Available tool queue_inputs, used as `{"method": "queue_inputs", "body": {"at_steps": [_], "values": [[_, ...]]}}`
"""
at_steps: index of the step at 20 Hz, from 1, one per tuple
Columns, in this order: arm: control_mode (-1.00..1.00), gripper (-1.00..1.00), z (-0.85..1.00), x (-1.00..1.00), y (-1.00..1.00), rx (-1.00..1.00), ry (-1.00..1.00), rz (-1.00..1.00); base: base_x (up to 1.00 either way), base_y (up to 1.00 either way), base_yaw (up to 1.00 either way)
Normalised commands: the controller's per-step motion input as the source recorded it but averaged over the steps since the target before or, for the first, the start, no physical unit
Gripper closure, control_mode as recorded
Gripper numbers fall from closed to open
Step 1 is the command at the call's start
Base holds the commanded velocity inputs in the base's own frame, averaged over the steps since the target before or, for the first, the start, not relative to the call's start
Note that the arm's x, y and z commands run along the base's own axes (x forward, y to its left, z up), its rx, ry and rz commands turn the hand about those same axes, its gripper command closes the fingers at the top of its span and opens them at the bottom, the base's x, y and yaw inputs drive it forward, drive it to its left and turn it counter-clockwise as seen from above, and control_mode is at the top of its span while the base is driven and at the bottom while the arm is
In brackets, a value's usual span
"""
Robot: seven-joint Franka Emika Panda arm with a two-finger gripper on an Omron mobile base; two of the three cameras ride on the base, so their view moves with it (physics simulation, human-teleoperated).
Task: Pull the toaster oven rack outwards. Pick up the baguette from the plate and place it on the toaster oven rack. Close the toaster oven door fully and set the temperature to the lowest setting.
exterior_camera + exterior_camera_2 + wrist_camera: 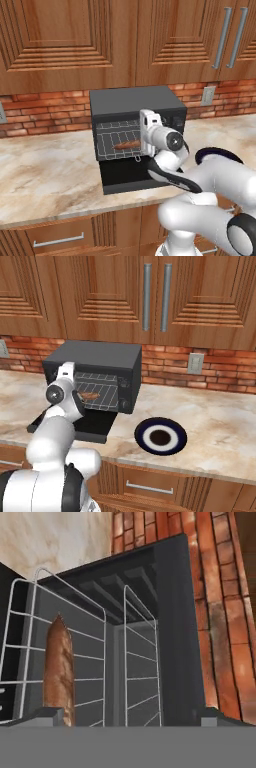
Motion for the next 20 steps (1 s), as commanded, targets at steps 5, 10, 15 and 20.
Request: {"method": "queue_inputs", "body": {"at_steps": [5,10,15,20], "values": [[-1.00,-1.00,0.77,-0.29,-0.14,0.00,0.00,0.00,0.00,0.00,0.00],[-1.00,-1.00,0.56,-0.30,-0.15,0.00,0.00,0.00,0.00,0.00,0.00],[-1.00,-1.00,0.32,-0.46,-0.23,0.00,0.00,0.00,0.00,0.00,0.00],[-1.00,-1.00,0.11,-0.64,-0.43,0.00,0.00,0.00,0.00,0.00,0.00]]}}
